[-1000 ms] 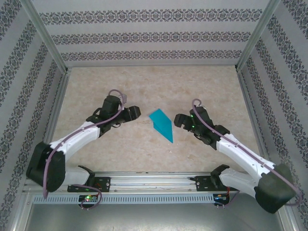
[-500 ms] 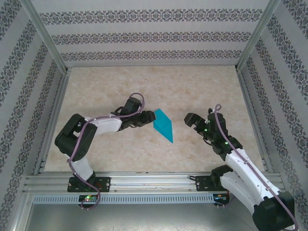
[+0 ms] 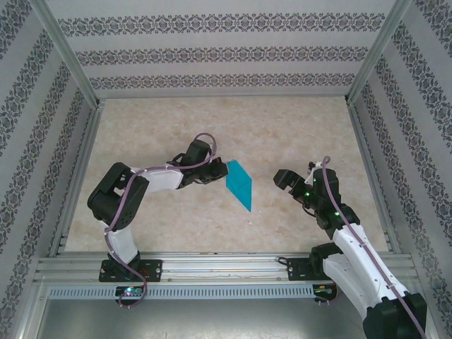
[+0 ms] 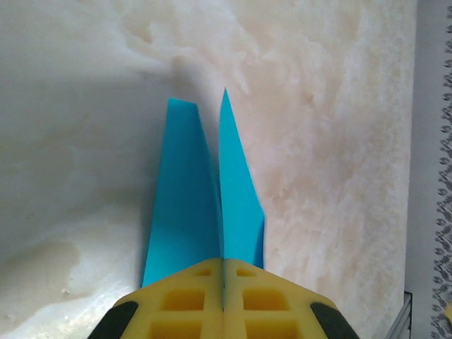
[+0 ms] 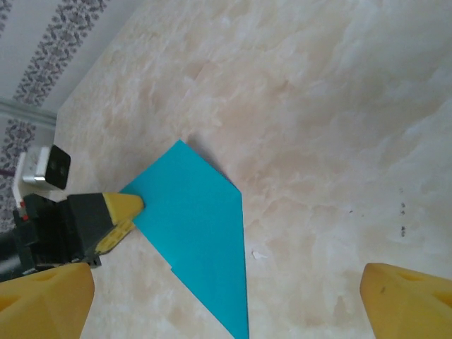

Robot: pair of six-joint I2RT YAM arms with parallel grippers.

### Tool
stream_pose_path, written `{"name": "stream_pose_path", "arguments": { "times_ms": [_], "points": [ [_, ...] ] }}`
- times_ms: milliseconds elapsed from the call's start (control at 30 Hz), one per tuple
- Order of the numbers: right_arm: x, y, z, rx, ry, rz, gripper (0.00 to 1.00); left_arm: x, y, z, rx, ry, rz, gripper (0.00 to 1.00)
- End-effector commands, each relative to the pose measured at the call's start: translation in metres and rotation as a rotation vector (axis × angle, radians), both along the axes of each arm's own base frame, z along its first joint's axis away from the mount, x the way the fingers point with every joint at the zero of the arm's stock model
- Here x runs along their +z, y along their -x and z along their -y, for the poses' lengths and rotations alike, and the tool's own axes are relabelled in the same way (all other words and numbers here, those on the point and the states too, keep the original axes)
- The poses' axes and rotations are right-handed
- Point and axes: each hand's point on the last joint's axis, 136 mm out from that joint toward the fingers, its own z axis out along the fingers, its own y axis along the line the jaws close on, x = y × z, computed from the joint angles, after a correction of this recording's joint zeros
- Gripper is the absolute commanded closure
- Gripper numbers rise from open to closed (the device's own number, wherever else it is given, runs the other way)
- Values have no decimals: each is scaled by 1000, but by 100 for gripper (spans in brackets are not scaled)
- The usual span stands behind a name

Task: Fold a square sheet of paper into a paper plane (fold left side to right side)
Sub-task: Pick up the paper from the center of the table, then place the paper at the center of the table.

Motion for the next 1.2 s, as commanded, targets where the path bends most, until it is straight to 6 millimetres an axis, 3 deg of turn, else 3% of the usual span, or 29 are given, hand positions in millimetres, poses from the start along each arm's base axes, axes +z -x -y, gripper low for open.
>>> {"name": "stream_pose_path", "arguments": {
  "times_ms": [0,233,500,767,967,1167],
  "points": [
    [8,0,-17,145,-21,49,3,47,7,4,-120,66,163,100],
    [16,-4,-43,381,-58,100,2,95,46,1,-363,171,314,100],
    [19,3,-86,654,-211,151,2,124,73,-4,-475,314,386,100],
    [28,13,-123,821,-274,161,6,112,73,-3,-485,312,341,100],
    [34,13,-134,866,-296,152,19,101,72,-5,-476,273,307,100],
    [38,5,-136,863,-290,148,39,87,75,-9,-476,217,272,100]
  ]
}}
